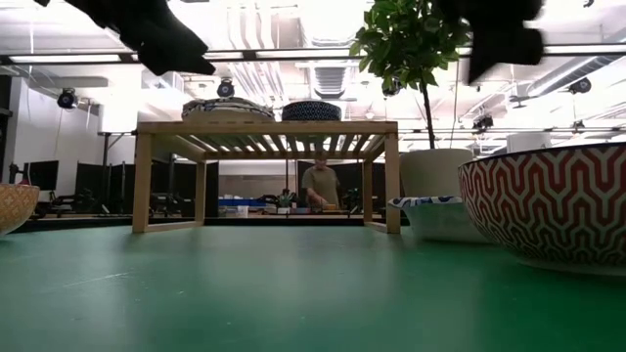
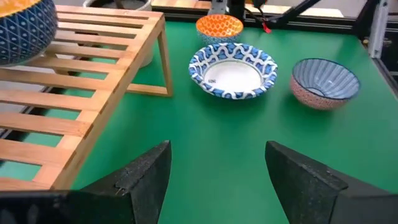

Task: Place and stack bowls onto a shelf
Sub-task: Stack the orange bowl on top of the yellow bowl on the shelf

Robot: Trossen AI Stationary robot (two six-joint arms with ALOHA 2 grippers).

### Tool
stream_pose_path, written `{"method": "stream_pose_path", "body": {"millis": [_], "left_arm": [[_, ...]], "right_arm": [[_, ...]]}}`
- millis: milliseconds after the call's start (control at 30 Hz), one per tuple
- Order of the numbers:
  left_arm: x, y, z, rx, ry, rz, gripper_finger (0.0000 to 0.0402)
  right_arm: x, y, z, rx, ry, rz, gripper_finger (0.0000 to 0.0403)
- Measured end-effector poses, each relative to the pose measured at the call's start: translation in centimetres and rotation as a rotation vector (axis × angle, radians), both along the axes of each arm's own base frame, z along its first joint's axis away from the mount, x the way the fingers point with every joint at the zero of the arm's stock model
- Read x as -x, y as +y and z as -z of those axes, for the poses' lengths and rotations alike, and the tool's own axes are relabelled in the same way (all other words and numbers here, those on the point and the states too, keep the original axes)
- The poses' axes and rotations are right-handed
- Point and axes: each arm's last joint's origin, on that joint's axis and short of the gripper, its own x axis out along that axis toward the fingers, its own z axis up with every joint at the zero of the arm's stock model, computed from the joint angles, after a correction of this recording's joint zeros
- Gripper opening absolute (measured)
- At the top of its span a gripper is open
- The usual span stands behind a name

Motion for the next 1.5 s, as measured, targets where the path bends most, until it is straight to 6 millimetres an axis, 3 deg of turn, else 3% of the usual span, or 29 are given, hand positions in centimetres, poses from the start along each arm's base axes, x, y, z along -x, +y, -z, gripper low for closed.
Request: {"method": "stream_pose_path", "body": {"millis": [100, 300, 500, 733, 1133, 1500], "left_arm": [[0.0, 0.0, 0.4, -0.024, 0.002, 0.0, 0.0242], [0.0, -0.1, 0.1, -0.023, -0.009, 0.006, 0.0242], [0.0, -0.1, 0.2, -0.033, -0.001, 0.011, 0.0242], [0.0, -0.1, 0.1, -0.034, -0.01, 0.011, 0.0242], [-0.1, -0.1, 0.0, -0.04, -0.018, 0.014, 0.0242], [-0.1, -0.1, 0.0, -0.047, -0.016, 0.017, 0.0242]], "right_arm": [[0.9, 0.3, 0.7, -0.118, 0.158, -0.036, 0.0009], [3.0, 2.0, 3.5, -0.129, 0.319, -0.359, 0.0009], [4.2, 2.1, 5.9, -0.062, 0.406, -0.375, 0.0009], [4.5, 1.8, 6.1, 0.009, 0.398, -0.389, 0.0033], [4.6, 1.4, 6.4, 0.136, 0.413, -0.461, 0.0159], [5.3, 0.9, 7.9, 0.212, 0.466, -0.443, 0.0169]]}}
